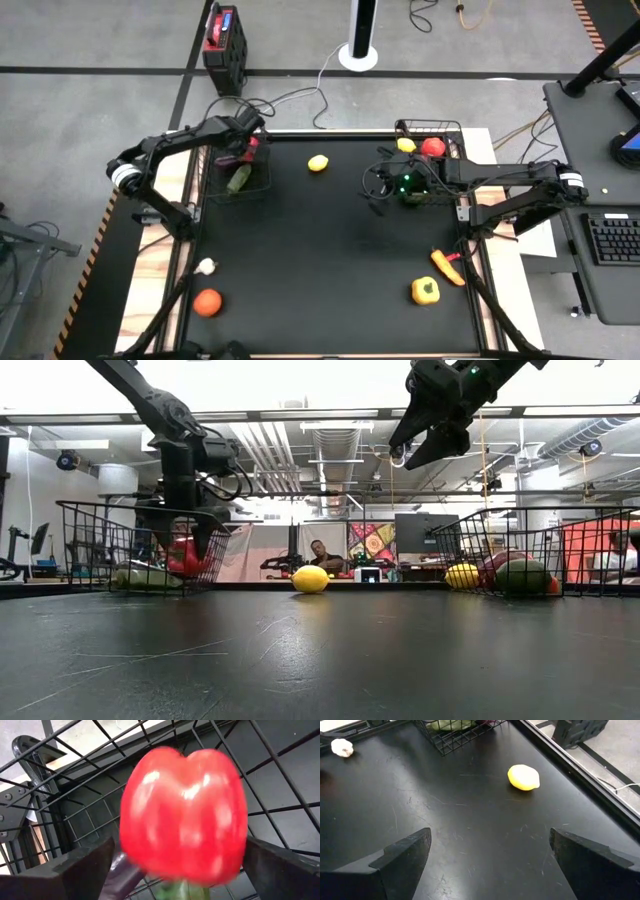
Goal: Sort produce into baskets
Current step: Put the red bell pepper into the left wire basket, then put the yellow chili pepper into the left wire basket
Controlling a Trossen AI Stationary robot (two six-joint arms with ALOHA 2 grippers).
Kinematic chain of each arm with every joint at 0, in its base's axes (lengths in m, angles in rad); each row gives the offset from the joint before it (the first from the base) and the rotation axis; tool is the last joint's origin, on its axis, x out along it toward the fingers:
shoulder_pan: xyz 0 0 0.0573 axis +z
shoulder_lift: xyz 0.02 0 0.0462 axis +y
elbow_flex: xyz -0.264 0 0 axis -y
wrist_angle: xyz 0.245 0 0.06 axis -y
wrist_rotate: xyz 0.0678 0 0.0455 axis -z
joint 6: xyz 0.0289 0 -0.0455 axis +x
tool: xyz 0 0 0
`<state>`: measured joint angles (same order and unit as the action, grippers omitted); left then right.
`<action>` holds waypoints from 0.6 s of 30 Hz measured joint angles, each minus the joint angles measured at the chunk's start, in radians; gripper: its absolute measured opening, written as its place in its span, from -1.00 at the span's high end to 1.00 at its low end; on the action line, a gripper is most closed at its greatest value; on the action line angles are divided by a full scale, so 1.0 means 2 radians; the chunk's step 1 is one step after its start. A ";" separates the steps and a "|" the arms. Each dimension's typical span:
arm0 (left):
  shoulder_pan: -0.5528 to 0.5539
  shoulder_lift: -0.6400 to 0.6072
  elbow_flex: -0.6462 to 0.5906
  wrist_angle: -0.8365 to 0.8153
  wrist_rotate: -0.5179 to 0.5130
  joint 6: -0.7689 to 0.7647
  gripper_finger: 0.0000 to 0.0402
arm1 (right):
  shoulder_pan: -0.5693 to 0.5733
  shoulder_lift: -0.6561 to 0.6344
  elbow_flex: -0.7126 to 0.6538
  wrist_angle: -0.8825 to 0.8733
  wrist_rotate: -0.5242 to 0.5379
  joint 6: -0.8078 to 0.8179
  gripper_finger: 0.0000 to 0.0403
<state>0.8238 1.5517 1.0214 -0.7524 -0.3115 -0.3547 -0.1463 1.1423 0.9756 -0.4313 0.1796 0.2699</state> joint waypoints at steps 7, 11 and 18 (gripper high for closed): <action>-0.001 -0.024 -0.002 -0.012 0.004 0.019 -0.97 | 0.000 0.000 0.000 0.000 0.000 0.011 -0.96; -0.008 -0.064 -0.002 -0.034 0.005 0.026 -0.97 | 0.000 0.000 0.000 -0.005 -0.006 0.028 -0.96; -0.058 -0.158 -0.002 -0.041 0.006 0.025 -0.97 | 0.014 0.000 0.004 -0.021 -0.064 0.080 -0.96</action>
<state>0.7071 1.2348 1.0176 -0.8337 -0.2992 -0.3055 -0.1181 1.1423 0.9830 -0.4737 0.0518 0.4298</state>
